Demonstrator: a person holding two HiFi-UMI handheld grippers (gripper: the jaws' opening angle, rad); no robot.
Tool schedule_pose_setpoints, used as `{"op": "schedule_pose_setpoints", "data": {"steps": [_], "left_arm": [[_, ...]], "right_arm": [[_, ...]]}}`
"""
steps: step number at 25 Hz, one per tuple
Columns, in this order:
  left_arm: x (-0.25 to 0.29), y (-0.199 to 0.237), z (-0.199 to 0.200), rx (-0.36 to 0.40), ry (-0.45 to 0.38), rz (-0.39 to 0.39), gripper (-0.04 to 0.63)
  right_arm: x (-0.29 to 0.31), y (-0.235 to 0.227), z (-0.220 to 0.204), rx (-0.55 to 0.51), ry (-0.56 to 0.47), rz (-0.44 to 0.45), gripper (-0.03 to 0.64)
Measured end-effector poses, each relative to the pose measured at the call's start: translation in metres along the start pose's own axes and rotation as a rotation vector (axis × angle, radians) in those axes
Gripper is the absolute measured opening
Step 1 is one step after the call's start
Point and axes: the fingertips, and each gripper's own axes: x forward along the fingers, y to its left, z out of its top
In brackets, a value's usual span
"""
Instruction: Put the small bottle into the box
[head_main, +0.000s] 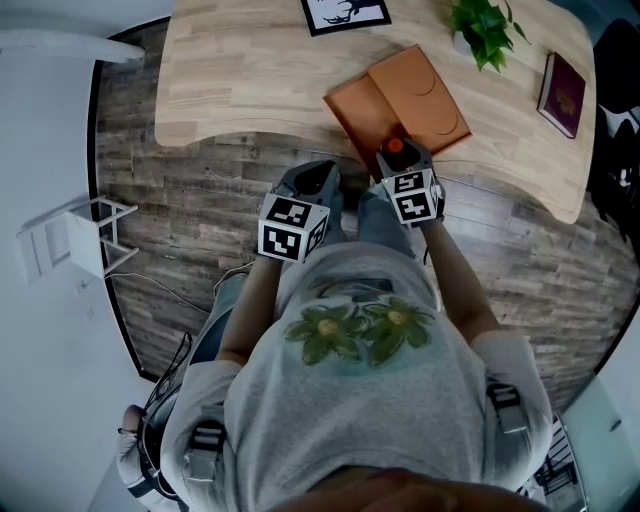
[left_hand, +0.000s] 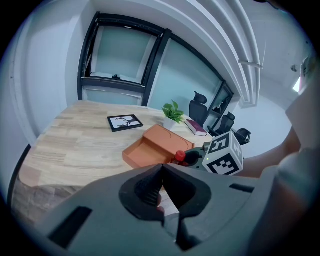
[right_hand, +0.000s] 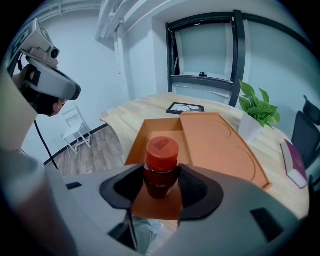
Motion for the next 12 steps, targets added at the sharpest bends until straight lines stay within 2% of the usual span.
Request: {"op": "schedule_pose_setpoints", "data": {"steps": [12], "left_arm": [[0.0028,0.0057,0.0033,-0.006,0.002,0.001,0.008]], "right_arm": [[0.007,-0.0016,-0.0017,-0.011,0.03,0.002,0.218]]}}
